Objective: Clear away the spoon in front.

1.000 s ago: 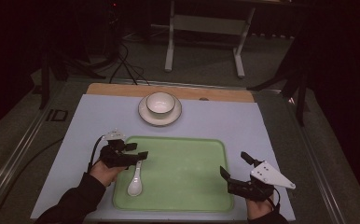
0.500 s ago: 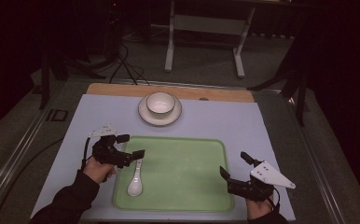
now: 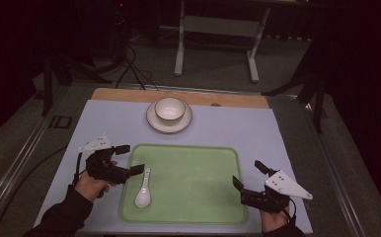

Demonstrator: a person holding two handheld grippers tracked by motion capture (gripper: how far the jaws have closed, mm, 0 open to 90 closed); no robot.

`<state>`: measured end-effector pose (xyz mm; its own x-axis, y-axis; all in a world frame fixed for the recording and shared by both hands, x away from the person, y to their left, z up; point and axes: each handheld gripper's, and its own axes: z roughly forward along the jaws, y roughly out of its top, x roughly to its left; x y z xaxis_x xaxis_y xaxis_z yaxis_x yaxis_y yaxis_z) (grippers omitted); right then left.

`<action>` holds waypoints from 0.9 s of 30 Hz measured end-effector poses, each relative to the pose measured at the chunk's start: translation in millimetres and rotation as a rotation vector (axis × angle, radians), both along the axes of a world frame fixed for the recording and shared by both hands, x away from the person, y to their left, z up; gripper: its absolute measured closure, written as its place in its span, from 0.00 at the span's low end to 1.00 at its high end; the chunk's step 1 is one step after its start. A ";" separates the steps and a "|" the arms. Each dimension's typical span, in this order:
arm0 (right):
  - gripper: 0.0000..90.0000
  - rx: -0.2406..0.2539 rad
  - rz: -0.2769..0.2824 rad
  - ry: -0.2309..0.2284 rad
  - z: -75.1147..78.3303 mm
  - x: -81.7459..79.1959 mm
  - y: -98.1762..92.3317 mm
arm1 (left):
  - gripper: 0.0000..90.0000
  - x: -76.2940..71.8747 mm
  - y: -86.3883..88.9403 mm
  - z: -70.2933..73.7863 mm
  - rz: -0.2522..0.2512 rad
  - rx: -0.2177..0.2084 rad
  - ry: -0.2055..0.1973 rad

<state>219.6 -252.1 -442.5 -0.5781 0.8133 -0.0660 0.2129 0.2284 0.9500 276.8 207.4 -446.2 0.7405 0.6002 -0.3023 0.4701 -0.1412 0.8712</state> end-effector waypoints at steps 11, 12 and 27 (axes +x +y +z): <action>0.15 -0.001 -0.001 0.001 0.0 -0.1 0.1 | 0.00 -21.8 6.5 -11.4 -0.049 0.001 0.007; 0.15 -0.001 -0.002 0.001 -0.1 -0.1 0.0 | 0.00 -23.0 7.1 -12.9 -0.047 -0.002 0.013; 0.15 -0.002 0.004 0.000 -0.2 -0.5 -0.4 | 0.00 -39.7 15.6 -35.5 -0.048 0.014 -0.025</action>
